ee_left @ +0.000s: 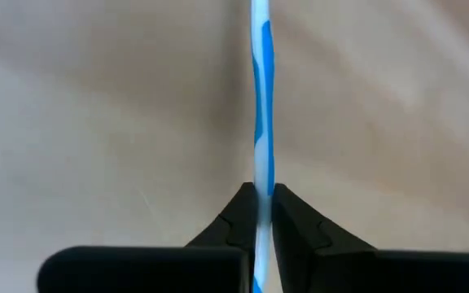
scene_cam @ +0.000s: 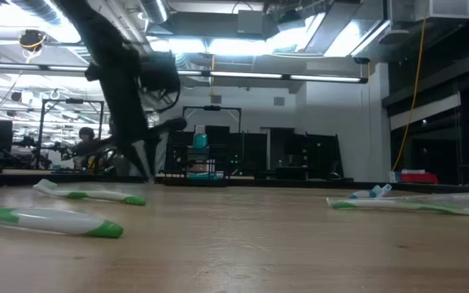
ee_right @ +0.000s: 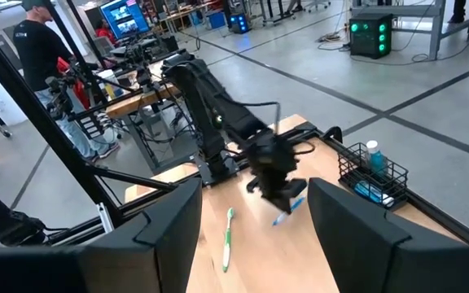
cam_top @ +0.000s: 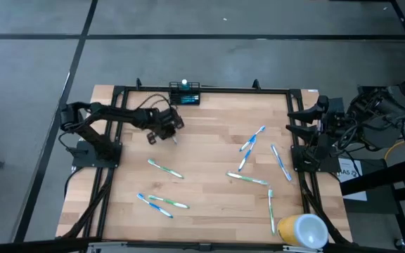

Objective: Pick & Place toothbrushing station
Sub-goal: Put the blue toothbrush into the black wire organizer

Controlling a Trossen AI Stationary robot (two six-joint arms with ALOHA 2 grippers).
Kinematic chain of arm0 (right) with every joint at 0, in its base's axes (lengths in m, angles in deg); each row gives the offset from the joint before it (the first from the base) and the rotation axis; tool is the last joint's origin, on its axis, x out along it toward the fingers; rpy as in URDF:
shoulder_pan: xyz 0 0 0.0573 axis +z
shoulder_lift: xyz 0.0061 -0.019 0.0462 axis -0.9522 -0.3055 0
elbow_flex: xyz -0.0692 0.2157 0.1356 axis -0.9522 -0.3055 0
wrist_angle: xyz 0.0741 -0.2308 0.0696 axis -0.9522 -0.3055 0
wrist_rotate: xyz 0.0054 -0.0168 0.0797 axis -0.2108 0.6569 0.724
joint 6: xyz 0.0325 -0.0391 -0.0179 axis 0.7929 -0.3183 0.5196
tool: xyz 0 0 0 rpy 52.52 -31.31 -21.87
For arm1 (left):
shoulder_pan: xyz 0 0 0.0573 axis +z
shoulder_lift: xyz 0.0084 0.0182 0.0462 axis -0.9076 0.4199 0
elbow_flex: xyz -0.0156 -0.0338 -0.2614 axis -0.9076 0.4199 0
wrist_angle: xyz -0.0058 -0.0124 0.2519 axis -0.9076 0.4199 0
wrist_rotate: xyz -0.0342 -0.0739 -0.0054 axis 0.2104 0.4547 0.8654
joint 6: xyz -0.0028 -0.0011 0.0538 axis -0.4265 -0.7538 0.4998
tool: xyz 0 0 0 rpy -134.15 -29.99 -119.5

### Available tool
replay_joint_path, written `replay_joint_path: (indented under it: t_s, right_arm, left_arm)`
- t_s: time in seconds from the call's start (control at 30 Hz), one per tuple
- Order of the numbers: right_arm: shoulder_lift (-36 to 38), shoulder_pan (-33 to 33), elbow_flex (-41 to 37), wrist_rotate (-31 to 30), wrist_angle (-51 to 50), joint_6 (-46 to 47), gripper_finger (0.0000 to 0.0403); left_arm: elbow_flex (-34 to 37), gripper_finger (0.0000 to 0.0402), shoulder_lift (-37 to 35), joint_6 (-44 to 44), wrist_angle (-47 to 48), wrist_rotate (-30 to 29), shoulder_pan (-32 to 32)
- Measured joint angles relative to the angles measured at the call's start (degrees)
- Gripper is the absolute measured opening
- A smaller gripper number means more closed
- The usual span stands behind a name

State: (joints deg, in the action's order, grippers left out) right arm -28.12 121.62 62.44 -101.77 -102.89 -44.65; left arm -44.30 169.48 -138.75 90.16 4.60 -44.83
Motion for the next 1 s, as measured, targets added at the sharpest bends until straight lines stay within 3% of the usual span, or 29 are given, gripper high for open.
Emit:
replay_joint_path:
  t_s: [0.2, 0.37, 0.53, 0.67, 0.8, 1.0]
  right_arm:
    - [0.0, 0.0, 0.0, 0.0, -0.02, -0.17, 0.0228]
    - [0.0, 0.0, 0.0, 0.0, -0.02, -1.39, 0.0228]
    - [0.0, 0.0, 0.0, 1.06, 0.0, -1.42, 0.0228]
    - [0.0, 0.0, 0.0, 1.77, 0.02, -1.44, 0.0228]
    - [0.0, 0.0, 0.0, 2.86, 0.03, -1.73, 0.0228]
    - [0.0, 1.21, 0.0, 3.09, 0.02, -2.06, 0.0228]
  left_arm:
    - [-2.16, 0.0027, -0.32, -2.65, 0.03, 2.93, -12.33]
    - [-2.45, 0.0096, -0.35, -4.92, 0.2, -2.91, -16.61]
    - [-2.45, 0.0178, -0.37, -4.81, 3.52, -5.19, -15.78]
    - [-2.47, 0.0221, -0.41, -9.47, 5.1, -9.79, -13.67]
    - [-2.47, 0.023, -0.41, -14.24, 6.26, -12.43, -11.41]
    - [-2.56, 0.0212, 1.02, -15.53, 6.46, -14.03, -8.1]
